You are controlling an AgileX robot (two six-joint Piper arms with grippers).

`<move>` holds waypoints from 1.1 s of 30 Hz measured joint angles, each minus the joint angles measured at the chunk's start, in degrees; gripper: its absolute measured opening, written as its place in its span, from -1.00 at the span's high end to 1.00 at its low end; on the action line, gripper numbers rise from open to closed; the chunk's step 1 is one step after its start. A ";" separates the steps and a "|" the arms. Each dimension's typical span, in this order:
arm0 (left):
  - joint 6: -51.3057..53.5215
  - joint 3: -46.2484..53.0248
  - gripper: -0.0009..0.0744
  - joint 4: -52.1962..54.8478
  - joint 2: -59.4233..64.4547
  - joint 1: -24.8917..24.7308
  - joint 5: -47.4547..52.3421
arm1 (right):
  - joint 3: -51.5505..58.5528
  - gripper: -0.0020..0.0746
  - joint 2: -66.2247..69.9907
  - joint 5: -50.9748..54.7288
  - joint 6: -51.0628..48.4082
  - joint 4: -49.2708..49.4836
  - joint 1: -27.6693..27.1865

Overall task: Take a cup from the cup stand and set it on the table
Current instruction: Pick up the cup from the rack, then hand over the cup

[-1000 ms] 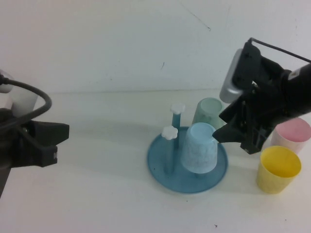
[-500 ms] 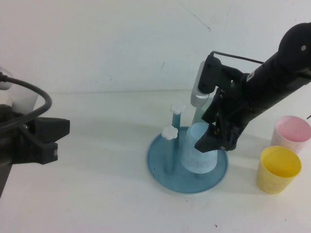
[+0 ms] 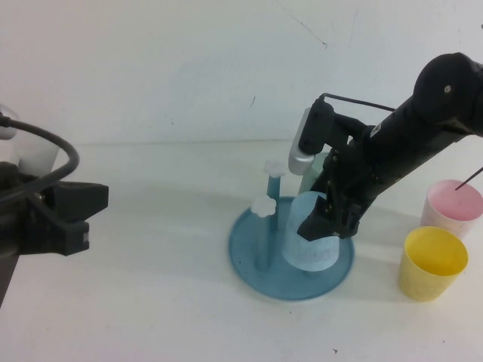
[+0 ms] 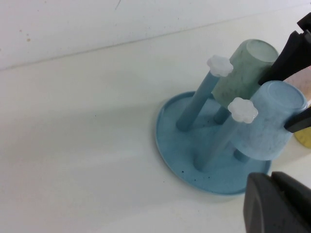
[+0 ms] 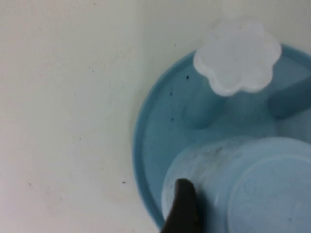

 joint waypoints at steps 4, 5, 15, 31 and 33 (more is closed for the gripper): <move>0.27 0.00 0.98 -0.26 0.00 0.00 0.00 | -1.25 -0.51 0.00 1.61 0.00 0.00 0.00; 0.27 0.00 0.98 -0.36 0.00 0.00 0.00 | -1.97 -0.51 0.11 2.50 0.13 -0.09 0.00; 0.27 0.00 0.98 -7.20 0.00 0.00 0.81 | -16.84 -0.51 0.32 19.05 12.03 -8.57 0.10; -4.96 0.00 0.90 -30.33 0.00 0.00 4.25 | -30.85 -0.51 -8.06 23.21 27.77 -0.21 0.10; -5.85 0.00 0.72 -32.22 0.00 0.00 5.38 | -30.85 -0.51 -8.49 23.22 27.77 5.12 0.10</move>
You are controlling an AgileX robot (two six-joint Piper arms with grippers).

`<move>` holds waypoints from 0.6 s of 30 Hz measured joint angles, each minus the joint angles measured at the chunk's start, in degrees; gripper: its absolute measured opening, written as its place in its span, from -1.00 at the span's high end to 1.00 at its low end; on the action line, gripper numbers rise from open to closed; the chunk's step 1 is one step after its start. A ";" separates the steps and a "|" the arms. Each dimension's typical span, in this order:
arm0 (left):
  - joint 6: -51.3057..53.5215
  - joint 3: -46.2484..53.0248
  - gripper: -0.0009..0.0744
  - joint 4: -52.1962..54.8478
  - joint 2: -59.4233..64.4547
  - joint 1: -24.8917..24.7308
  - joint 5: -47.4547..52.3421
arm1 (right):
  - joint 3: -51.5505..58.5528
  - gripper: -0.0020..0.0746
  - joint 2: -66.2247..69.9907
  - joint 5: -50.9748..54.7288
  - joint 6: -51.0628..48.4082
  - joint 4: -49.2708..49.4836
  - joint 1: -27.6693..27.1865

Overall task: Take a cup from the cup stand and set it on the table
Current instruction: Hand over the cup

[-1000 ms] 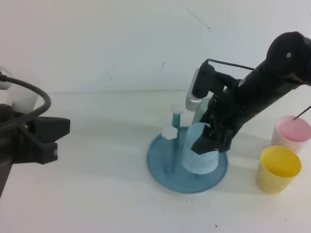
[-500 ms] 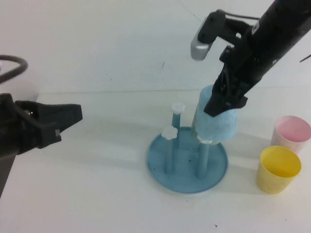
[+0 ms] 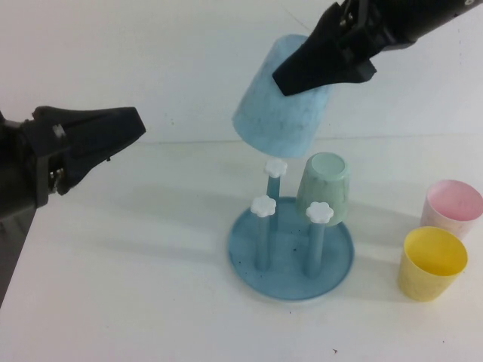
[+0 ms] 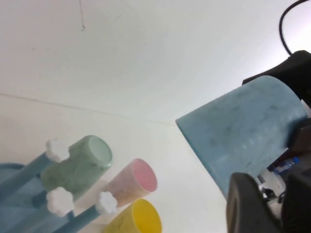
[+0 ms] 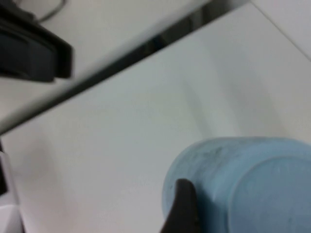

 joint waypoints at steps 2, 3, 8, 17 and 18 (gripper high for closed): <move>-0.13 0.00 0.44 -1.90 0.00 0.00 1.58 | 0.00 -0.51 -0.21 0.00 -0.13 4.44 0.02; -0.13 0.00 0.24 -2.58 0.00 0.00 2.32 | 0.12 -0.51 -0.21 -0.12 -0.21 6.16 0.02; -1.88 0.00 -0.65 -3.24 0.00 0.00 4.16 | 5.14 -0.51 -1.97 -3.64 -1.33 11.74 0.02; -3.13 0.00 -0.86 -2.85 0.00 0.00 7.04 | 28.18 -0.51 -12.20 -17.49 -11.01 29.02 0.02; -3.13 0.00 -0.86 -2.85 0.00 0.00 7.30 | 31.01 -0.51 -13.45 -19.25 -13.37 33.06 0.02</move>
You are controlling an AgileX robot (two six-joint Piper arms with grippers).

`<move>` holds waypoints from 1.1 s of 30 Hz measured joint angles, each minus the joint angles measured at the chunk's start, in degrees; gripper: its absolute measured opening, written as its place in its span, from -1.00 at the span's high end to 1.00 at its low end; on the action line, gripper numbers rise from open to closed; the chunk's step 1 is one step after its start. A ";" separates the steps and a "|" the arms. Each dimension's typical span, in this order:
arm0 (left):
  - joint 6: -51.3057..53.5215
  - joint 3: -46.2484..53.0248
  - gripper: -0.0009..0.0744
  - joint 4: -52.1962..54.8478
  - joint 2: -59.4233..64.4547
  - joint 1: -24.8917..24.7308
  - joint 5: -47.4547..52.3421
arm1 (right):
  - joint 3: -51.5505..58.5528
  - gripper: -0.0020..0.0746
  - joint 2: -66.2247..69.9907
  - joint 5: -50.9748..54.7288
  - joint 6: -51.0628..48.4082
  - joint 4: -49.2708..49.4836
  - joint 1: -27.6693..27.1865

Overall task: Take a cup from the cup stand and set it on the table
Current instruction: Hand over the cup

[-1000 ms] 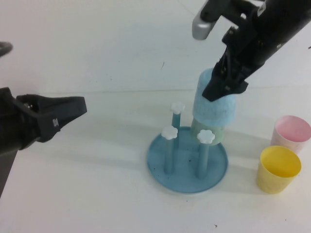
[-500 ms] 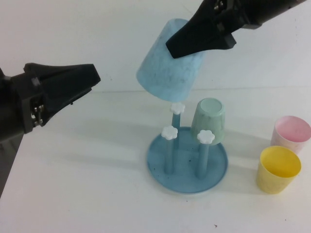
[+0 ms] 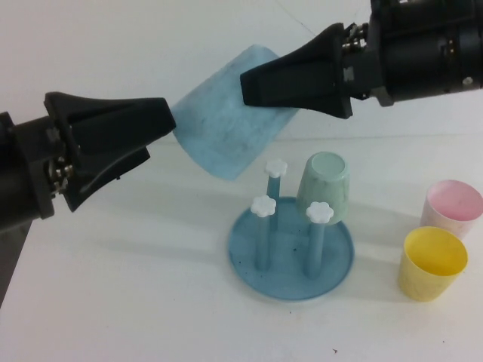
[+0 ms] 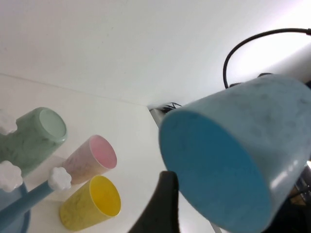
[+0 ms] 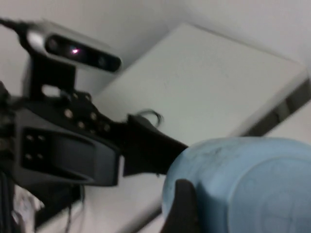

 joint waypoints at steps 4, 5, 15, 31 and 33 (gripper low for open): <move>-0.02 0.00 -0.86 -0.16 0.00 0.00 0.51 | 9.09 -0.51 -2.64 -2.81 -11.22 16.50 0.00; -0.02 0.00 -0.86 -0.58 0.00 0.00 0.61 | 10.99 -0.51 -2.72 -2.69 -13.96 20.56 0.00; 1.79 0.00 -0.54 -3.28 0.00 0.00 3.84 | 16.93 -0.51 0.48 -2.46 -22.04 28.61 4.00; 4.52 0.00 0.72 -2.54 0.26 0.14 6.81 | 16.93 -0.51 0.48 -0.10 -24.24 29.62 4.55; 4.64 0.00 0.73 -2.54 0.26 0.22 7.11 | 16.93 -0.51 0.48 0.46 -24.38 29.62 4.55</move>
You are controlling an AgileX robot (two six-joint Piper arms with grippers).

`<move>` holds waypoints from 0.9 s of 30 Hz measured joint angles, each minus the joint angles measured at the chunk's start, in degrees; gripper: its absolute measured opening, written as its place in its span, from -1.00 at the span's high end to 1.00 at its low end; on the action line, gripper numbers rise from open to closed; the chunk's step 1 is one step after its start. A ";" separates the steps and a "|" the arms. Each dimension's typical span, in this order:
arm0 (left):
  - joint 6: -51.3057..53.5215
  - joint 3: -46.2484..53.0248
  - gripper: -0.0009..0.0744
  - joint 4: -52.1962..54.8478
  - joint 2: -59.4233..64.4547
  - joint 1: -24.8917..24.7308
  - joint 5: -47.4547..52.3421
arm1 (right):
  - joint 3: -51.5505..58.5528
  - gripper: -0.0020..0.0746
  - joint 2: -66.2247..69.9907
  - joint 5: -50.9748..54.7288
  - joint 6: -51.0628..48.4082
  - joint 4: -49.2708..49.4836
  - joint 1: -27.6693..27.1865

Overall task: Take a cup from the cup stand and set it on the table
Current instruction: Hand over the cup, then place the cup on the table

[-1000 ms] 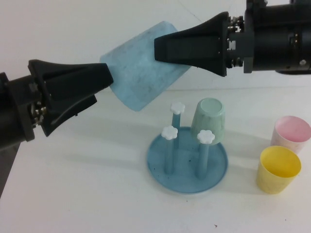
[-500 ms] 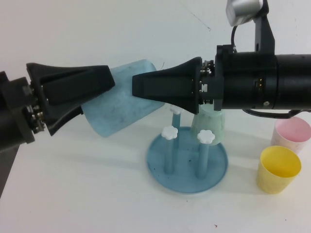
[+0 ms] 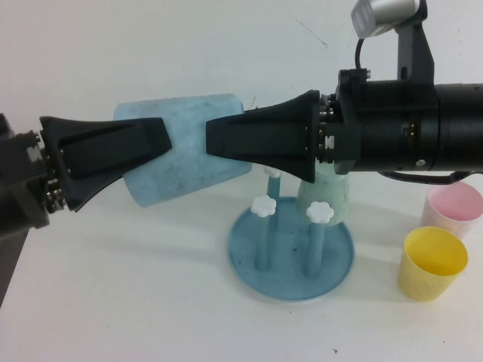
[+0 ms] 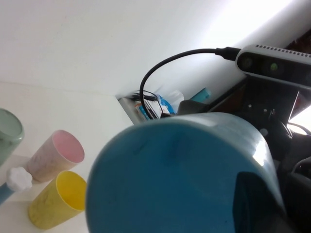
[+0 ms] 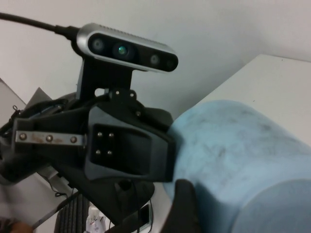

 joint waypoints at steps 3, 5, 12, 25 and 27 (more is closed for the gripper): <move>0.00 0.00 0.76 -0.14 0.00 0.15 0.56 | 0.00 -0.51 0.00 0.63 0.55 0.00 0.00; 0.00 0.00 0.77 -0.25 0.00 0.15 0.67 | 0.00 -0.55 0.00 0.78 0.93 0.00 0.00; -2.72 -2.05 0.95 6.88 0.00 0.15 0.08 | -0.23 -0.79 0.14 2.64 1.96 -0.20 -2.76; -15.70 -15.56 0.96 34.97 4.24 0.15 -1.95 | -1.50 0.74 -1.82 15.37 0.37 -3.28 -11.48; -16.42 -16.89 0.96 38.37 6.39 0.15 -1.86 | -1.61 0.85 -3.73 15.80 0.51 -8.07 -11.60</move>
